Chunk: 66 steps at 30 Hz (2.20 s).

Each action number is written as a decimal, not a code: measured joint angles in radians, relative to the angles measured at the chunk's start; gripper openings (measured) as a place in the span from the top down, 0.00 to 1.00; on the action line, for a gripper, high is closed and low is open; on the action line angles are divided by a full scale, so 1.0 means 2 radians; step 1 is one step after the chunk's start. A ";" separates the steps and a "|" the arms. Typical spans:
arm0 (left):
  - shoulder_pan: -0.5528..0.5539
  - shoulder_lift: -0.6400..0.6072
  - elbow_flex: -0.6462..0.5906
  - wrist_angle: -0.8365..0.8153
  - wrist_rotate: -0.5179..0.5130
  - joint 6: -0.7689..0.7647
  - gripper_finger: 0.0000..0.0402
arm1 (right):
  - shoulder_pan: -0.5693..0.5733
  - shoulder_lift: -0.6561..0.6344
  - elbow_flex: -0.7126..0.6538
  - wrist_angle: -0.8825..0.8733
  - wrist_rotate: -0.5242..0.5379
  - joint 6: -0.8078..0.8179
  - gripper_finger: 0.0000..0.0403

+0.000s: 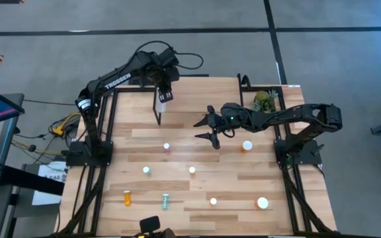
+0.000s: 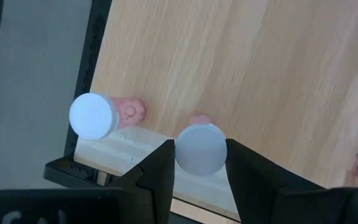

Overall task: Pick and place medicine bottles onto shelf by color
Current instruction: Put the right pink pill bottle on the shelf aligned with the other pink pill bottle

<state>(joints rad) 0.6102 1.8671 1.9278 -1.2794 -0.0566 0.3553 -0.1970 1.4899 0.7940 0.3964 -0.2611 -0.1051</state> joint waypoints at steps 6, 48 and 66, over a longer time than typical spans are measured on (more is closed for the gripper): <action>0.000 0.000 0.000 -0.002 0.006 0.000 0.70 | 0.000 0.000 0.000 0.000 0.000 0.000 0.41; 0.019 0.000 0.000 -0.014 0.033 -0.012 0.70 | 0.000 0.000 0.000 0.000 0.000 0.003 0.41; 0.018 0.000 0.000 -0.003 0.041 -0.018 0.70 | 0.000 0.000 0.000 0.001 0.000 0.004 0.41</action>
<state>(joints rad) 0.6468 1.8671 1.9278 -1.2844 0.0261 0.3202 -0.1970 1.4899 0.7940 0.3977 -0.2607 -0.0973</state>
